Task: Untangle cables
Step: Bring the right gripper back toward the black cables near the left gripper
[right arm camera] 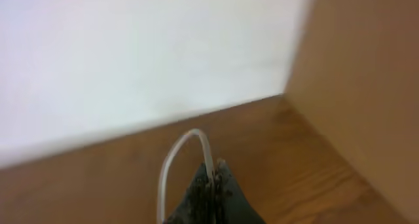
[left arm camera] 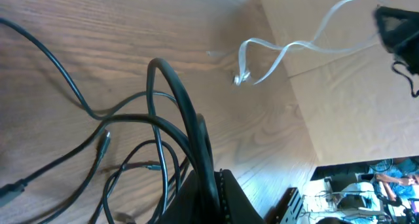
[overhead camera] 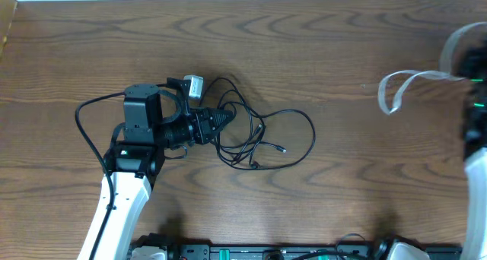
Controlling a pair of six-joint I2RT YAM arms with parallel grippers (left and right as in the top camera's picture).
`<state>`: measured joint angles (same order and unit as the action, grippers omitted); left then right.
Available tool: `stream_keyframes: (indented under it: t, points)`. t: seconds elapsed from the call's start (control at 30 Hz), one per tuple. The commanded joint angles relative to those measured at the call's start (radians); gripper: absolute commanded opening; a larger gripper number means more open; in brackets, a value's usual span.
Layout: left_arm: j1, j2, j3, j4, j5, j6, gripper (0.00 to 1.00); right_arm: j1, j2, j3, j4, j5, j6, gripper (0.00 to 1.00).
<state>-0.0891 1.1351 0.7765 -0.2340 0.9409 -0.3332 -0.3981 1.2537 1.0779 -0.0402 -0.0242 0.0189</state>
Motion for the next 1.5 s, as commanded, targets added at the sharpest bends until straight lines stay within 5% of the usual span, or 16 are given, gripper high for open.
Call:
stream_keyframes:
  t: [0.0, 0.17, 0.37, 0.43, 0.7, 0.87, 1.13, 1.37, 1.4, 1.47]
  points:
    - [-0.002, -0.015, 0.019, -0.002, 0.018, 0.024, 0.07, -0.202, -0.006, 0.014, 0.086, -0.081, 0.324, 0.01]
    - [-0.002, -0.015, 0.019, -0.002, 0.018, 0.024, 0.07, -0.439, 0.040, 0.014, 0.231, -0.255, 0.635, 0.01]
    - [-0.002, -0.015, 0.019, -0.011, 0.018, 0.026, 0.07, -0.514, 0.137, 0.014, 0.280, -0.476, 0.691, 0.02]
    - [-0.002, -0.015, 0.019, -0.014, 0.019, 0.026, 0.07, -0.515, 0.174, 0.014, 0.279, -0.507, 0.685, 0.24]
    - [-0.002, -0.015, 0.019, -0.053, 0.018, 0.026, 0.07, -0.542, 0.288, 0.014, 0.198, -0.497, 0.567, 0.01]
    - [-0.002, -0.015, 0.019, -0.054, 0.019, 0.026, 0.08, -0.574, 0.373, 0.014, 0.296, -0.531, 0.688, 0.01]
    - [-0.002, -0.015, 0.019, -0.079, 0.018, 0.026, 0.07, -0.636, 0.544, 0.026, 0.772, -0.666, 1.064, 0.01]
    - [-0.002, -0.015, 0.019, -0.098, 0.018, 0.026, 0.07, -0.724, 0.566, 0.101, 0.806, -0.696, 1.047, 0.01]
    - [-0.002, -0.015, 0.019, -0.100, 0.018, 0.026, 0.08, -0.734, 0.566, 0.106, 0.805, -0.710, 1.030, 0.13]
    - [-0.002, -0.015, 0.019, -0.102, 0.018, 0.026, 0.07, -0.740, 0.566, 0.107, 0.798, -0.720, 1.027, 0.79]
